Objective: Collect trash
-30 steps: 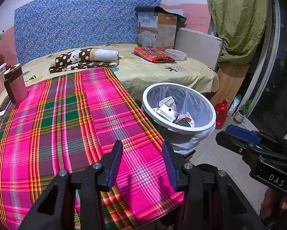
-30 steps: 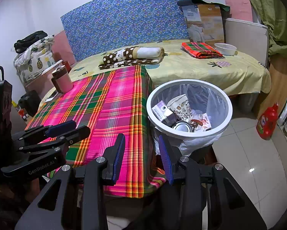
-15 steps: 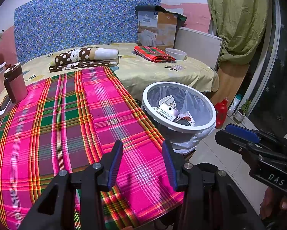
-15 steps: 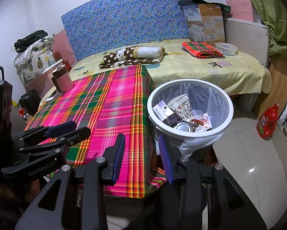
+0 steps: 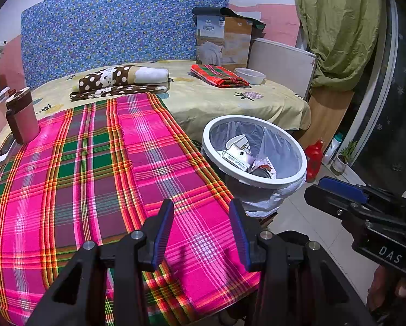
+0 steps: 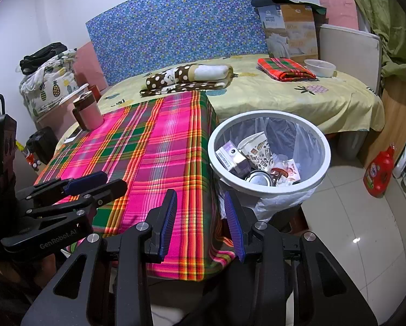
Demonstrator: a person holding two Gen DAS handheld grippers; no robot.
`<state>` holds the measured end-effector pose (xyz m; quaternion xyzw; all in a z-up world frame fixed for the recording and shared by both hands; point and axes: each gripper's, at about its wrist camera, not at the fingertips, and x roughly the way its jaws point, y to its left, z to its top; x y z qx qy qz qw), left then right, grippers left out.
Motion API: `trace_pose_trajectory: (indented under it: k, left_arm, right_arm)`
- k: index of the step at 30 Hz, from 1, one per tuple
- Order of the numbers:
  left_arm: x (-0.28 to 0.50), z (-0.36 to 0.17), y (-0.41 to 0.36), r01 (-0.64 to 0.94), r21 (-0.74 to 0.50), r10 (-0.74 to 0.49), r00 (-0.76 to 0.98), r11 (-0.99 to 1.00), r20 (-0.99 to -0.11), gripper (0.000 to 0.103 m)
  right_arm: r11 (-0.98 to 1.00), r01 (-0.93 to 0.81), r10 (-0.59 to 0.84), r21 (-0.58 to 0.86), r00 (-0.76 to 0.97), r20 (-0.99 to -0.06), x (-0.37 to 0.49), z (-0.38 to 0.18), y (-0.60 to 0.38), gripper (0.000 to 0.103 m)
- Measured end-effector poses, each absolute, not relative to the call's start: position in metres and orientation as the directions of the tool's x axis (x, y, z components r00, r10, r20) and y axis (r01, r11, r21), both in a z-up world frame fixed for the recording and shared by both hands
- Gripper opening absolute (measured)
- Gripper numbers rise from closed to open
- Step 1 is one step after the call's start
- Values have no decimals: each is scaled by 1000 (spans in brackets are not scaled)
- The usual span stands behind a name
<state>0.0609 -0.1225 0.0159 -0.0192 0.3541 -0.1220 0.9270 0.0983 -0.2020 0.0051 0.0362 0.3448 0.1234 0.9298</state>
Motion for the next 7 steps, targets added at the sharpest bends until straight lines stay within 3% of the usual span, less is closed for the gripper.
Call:
trace_pose_trajectory:
  k: [7]
  left_arm:
    - [61,16,-124,213,-124,-241,719,969,-652,44]
  right_arm:
    - [967,-206,255,152,732,-632,99,5,-203,39]
